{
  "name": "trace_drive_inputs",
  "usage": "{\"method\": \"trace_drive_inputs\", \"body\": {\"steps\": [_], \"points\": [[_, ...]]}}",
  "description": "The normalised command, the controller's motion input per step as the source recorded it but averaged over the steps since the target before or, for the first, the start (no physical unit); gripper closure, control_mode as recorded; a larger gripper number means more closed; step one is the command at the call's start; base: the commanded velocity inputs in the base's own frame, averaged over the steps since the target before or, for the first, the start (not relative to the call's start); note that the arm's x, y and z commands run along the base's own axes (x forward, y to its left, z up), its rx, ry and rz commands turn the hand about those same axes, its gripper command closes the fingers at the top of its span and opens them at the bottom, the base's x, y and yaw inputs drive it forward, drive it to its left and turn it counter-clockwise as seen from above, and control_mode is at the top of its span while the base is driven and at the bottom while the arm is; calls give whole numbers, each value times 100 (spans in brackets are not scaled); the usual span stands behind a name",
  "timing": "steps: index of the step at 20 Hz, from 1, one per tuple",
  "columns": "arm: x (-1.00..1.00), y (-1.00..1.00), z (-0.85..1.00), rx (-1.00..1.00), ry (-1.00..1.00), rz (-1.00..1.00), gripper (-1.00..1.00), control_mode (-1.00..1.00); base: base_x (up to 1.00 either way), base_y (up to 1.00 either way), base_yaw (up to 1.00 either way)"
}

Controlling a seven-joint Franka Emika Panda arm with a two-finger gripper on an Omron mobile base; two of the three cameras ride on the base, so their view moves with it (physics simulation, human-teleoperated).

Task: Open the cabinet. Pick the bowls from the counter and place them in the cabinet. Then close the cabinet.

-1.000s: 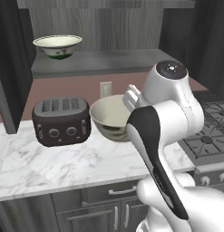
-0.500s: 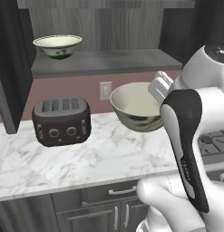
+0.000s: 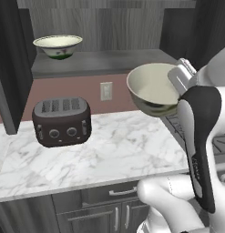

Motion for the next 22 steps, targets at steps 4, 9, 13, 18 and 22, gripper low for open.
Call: {"method": "trace_drive_inputs", "body": {"steps": [4,9,13,18,22], "points": [[0,-25,37,0,-6,-3,100,-100,0,0,0],[10,-7,38,0,-2,-3,100,-100,0,0,0],[25,0,36,0,-1,-4,100,-100,0,0,0],[33,-4,23,0,-1,-7,100,-100,0,0,0],[17,-1,11,0,-10,-4,100,-100,0,0,0]]}}
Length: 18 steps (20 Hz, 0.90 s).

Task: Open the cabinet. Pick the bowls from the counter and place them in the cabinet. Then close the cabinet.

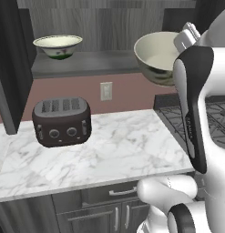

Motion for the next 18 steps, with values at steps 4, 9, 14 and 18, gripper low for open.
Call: {"method": "trace_drive_inputs", "body": {"steps": [4,9,14,18], "points": [[13,-5,0,0,-7,-3,100,-100,0,0,0],[19,-13,0,1,-10,-3,100,-100,0,0,0],[18,-11,0,2,-10,-1,100,-100,0,0,0],[38,-2,0,0,-11,0,100,-100,0,0,0]]}}
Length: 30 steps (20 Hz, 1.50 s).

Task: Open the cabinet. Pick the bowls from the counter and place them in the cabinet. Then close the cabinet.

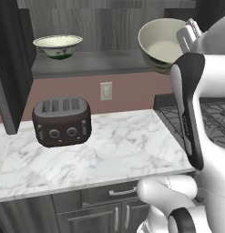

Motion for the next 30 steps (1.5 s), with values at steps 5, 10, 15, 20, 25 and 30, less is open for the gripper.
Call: {"method": "trace_drive_inputs", "body": {"steps": [5,10,15,20,25,30], "points": [[56,0,-1,1,-2,0,100,-100,0,0,0],[67,0,-2,0,0,0,100,-100,0,0,0],[72,0,-8,1,0,0,100,-100,0,0,0],[65,0,-20,0,0,0,100,-100,0,0,0],[54,0,-28,0,0,1,100,-100,0,0,0],[50,0,-19,0,0,1,100,-100,0,0,0]]}}
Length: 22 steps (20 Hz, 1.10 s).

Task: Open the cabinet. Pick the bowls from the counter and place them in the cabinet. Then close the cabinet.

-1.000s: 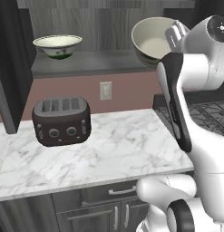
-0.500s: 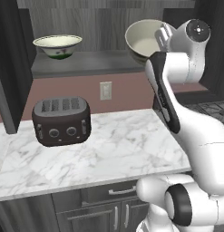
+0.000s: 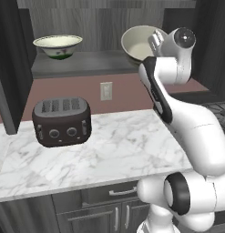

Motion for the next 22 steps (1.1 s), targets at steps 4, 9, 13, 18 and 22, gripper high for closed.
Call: {"method": "trace_drive_inputs", "body": {"steps": [4,9,13,18,22], "points": [[42,0,-3,0,0,0,100,-100,0,0,0],[37,0,0,0,0,0,100,-100,0,0,0],[35,0,0,0,0,0,100,-100,0,0,0],[22,0,-1,0,0,0,-100,-100,0,0,0],[0,0,0,0,0,0,-100,-100,0,0,0]]}}
